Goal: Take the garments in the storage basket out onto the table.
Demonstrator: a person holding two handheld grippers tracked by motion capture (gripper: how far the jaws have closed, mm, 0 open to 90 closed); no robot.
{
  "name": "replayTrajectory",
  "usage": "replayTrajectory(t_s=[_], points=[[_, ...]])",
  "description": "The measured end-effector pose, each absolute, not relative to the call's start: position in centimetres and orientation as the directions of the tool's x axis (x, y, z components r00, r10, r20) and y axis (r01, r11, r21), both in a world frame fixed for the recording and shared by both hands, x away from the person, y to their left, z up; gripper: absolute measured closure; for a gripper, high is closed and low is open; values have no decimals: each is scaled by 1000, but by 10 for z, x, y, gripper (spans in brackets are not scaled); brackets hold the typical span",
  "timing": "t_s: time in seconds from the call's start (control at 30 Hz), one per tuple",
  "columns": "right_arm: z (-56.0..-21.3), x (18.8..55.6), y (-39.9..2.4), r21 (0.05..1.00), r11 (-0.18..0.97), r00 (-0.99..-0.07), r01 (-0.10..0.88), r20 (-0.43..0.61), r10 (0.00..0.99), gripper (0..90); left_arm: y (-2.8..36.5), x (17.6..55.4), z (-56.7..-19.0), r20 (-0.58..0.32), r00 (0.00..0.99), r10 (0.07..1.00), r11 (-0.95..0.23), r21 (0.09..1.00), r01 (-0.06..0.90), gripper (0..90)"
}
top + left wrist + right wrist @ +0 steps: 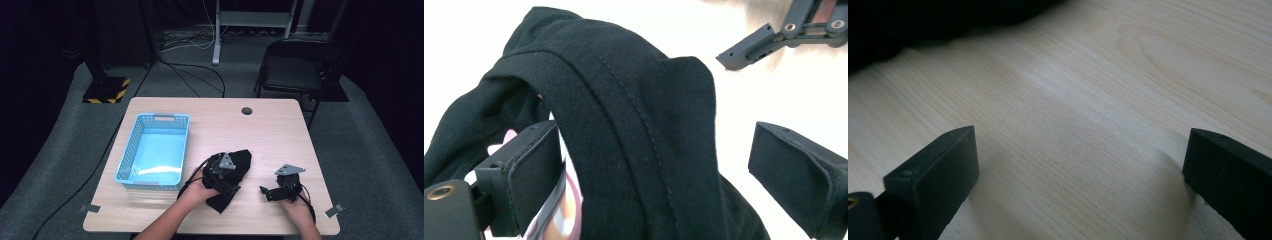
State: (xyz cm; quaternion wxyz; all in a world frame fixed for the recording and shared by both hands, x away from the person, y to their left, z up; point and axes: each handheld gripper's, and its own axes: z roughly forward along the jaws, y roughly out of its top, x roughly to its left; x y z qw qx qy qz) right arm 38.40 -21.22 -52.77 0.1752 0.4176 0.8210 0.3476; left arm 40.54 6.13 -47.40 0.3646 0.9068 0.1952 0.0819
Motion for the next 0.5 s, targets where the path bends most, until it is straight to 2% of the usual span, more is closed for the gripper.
replayTrajectory(t_s=[0.5], points=[[-528, 384, -212, 717, 409, -589, 564, 2, 808, 10, 78, 392, -461, 18, 918, 396, -635, 728, 259, 73]])
